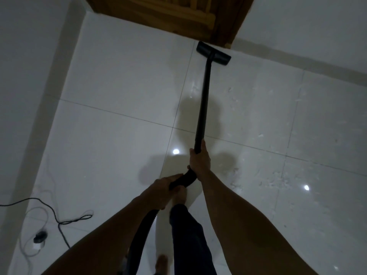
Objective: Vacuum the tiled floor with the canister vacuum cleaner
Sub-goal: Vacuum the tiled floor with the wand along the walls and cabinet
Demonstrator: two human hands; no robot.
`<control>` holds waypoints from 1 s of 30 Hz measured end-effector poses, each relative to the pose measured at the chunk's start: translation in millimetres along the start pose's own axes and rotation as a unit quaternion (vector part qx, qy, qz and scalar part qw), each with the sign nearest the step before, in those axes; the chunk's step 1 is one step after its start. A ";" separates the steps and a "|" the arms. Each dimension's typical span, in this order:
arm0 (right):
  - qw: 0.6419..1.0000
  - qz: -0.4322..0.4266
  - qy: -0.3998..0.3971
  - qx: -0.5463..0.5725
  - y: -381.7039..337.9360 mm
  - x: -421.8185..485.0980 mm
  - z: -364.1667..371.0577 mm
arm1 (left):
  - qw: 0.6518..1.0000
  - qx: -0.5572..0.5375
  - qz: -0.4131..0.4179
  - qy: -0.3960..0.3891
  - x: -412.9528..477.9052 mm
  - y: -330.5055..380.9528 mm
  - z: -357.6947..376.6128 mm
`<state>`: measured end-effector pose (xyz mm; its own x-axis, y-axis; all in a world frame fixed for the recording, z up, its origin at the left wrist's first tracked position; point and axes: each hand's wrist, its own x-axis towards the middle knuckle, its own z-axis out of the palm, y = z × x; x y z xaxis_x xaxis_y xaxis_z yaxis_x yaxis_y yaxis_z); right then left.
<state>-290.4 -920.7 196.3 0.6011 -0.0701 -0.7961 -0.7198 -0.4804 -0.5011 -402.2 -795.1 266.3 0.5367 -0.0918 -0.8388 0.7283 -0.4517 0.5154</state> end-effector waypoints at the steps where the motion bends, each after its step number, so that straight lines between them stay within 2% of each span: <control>1: 1.000 -0.001 0.003 -0.003 -5.2 3.7 0.4 | 1.000 0.004 0.004 0.005 3.4 3.0 -1.8; 9: 1.000 -0.013 0.025 0.006 1.6 -10.2 0.0 | 0.998 0.042 0.048 0.028 -5.6 -8.0 5.5; 15: 0.999 -0.034 0.035 -0.004 30.9 -56.9 -0.7 | 0.997 0.051 0.057 -0.007 -43.8 -28.3 24.4; 23: 0.994 -0.093 0.054 -0.004 81.2 -152.1 -6.3 | 0.993 0.094 0.076 -0.003 -133.7 -60.5 70.5; 30: 0.983 -0.166 0.073 0.004 168.2 -276.5 -4.4 | 0.985 0.110 0.130 0.018 -246.9 -120.6 146.0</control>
<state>-576.1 -986.0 333.6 0.8463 -0.0350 -0.5316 -0.4776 -0.4918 -0.7280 -684.8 -847.5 385.6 0.7104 -0.1992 -0.6751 0.4574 -0.5984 0.6578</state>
